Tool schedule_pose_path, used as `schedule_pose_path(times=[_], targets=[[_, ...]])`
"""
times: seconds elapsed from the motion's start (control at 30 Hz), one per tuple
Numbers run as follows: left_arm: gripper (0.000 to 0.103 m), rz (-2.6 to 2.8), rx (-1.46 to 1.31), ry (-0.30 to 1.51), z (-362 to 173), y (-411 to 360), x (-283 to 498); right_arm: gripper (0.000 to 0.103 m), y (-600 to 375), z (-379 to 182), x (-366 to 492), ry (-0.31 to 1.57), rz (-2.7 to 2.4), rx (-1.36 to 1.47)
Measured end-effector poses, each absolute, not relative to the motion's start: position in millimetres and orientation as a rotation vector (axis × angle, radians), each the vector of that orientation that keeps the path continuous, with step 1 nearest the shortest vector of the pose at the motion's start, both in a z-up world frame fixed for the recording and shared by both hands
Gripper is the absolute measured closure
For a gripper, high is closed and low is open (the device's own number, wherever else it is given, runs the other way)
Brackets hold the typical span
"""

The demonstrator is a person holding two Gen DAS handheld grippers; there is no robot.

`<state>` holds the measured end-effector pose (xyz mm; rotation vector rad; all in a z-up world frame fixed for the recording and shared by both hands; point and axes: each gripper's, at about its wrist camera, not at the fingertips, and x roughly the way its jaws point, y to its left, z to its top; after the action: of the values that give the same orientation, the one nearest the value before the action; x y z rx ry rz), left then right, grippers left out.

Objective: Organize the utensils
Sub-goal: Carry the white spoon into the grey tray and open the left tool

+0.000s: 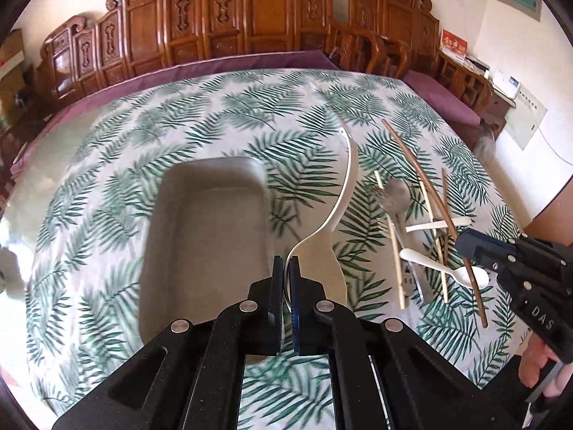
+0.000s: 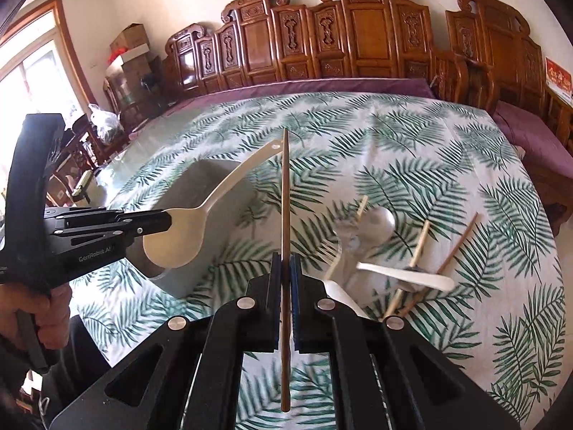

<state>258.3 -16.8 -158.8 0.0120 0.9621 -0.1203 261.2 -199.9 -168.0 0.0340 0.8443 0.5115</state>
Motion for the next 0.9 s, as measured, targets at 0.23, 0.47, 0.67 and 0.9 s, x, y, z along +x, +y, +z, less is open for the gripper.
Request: schedule_pose_path(times=[0.23,0.47,0.67,0.9], targets=[[0.100,-0.057,-0.012,0.957,-156,34,254,0.097,-166,-158,262,0.832,0.520,0.027],[0.100,0.000,-0.031,1.003,-180,67,262,0.097,-136,-156,268,0.855,0.526,0.010],[0.100,0.011,-0.050,1.042,-195,76,272,0.097,-117,-152,279,0.882,0.534,-0.007],[0.090,-0.020,-0.052,1.043,-193,77,269,0.097,-98,-151,287,0.891,0.548,-0.013]])
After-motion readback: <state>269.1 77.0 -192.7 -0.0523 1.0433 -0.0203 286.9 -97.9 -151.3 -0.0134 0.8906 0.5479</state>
